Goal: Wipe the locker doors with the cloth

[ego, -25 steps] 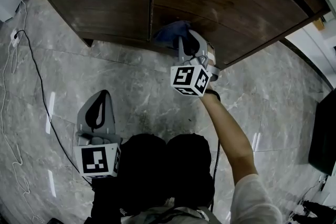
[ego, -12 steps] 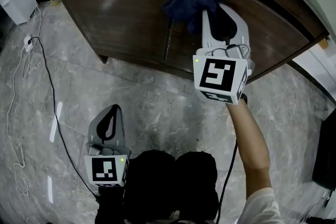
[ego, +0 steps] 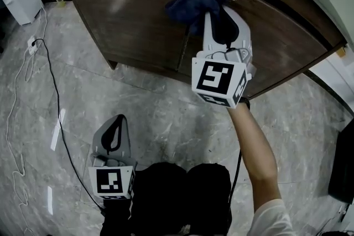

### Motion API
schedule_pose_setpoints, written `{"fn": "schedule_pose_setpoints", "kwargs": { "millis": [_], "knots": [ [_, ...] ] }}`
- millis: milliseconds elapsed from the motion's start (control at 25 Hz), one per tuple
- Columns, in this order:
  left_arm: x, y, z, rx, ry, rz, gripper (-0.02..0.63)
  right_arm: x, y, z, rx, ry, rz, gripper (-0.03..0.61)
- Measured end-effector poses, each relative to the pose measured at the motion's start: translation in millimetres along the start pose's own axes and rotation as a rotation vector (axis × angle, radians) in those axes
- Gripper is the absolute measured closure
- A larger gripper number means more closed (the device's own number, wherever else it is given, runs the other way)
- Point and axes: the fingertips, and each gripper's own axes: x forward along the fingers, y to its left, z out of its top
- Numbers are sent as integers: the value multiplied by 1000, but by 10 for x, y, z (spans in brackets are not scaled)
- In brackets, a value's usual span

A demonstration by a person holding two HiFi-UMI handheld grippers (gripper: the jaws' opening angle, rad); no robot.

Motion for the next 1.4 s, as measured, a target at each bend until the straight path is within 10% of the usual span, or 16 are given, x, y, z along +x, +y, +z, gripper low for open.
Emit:
{"fn": "schedule_pose_setpoints", "kwargs": {
  "millis": [1040,1400],
  "knots": [
    [-98,311,-274,-15,53,61,612,-359,2517,-2338,-194,339,339,506],
    [-129,383,-302,-17,48,75,611,-342,2632,-2352,-235,353,369,506]
  ]
}}
